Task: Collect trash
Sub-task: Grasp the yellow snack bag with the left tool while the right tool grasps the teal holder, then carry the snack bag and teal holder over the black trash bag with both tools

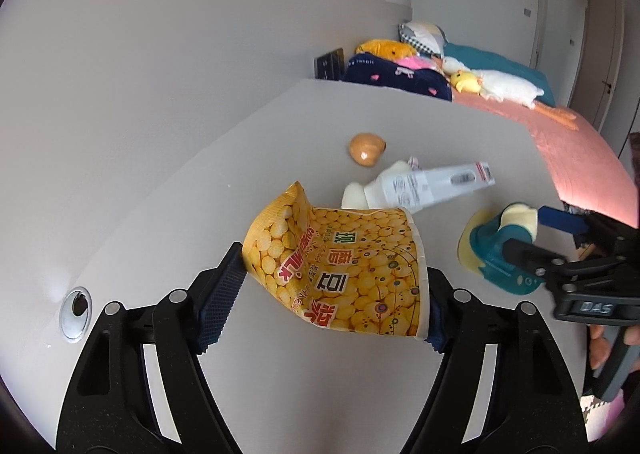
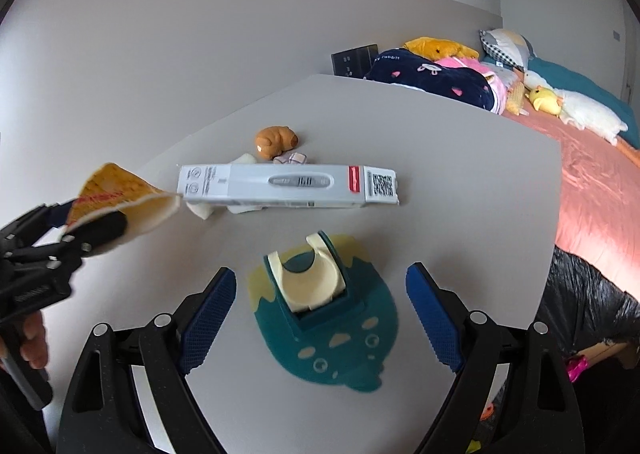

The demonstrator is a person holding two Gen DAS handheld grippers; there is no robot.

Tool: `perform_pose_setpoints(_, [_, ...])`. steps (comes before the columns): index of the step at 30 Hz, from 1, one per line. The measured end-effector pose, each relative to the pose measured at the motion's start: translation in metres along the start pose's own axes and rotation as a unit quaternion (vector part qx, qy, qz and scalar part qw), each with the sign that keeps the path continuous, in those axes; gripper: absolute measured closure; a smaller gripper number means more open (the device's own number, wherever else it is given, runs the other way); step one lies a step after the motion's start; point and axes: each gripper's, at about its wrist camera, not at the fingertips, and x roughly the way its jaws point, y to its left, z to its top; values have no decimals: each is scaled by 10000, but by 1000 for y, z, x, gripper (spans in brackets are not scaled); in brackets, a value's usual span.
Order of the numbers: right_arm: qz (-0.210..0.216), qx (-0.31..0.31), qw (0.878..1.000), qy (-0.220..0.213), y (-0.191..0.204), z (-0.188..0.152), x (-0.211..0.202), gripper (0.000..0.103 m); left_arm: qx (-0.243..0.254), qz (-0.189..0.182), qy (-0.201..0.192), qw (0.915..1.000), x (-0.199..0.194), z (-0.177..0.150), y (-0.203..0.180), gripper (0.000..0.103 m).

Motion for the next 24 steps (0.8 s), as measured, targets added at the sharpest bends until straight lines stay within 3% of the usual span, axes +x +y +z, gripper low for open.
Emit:
perform_pose_setpoints(1, [-7, -13, 10000, 13, 0, 0, 2, 17, -13, -14, -16, 10000, -1, 1, 1, 30])
perform_pose_setpoints(5, [96, -68, 9997, 233, 1, -1, 12, 56, -69, -56, -22, 10000, -3, 0, 2, 30])
perform_pose_setpoints(6, [105, -68, 9996, 235, 1, -3, 13, 58, -79, -61, -13, 9999, -3, 0, 2, 30])
perform_pose_setpoints(15, [126, 76, 9998, 107, -6, -10, -2, 59, -41, -129, -42, 9999, -4, 1, -3, 30])
perform_pose_setpoints(24, [186, 326, 9993, -33, -20, -13, -29, 59, -148, -421, -101, 9990, -13, 3, -15, 30])
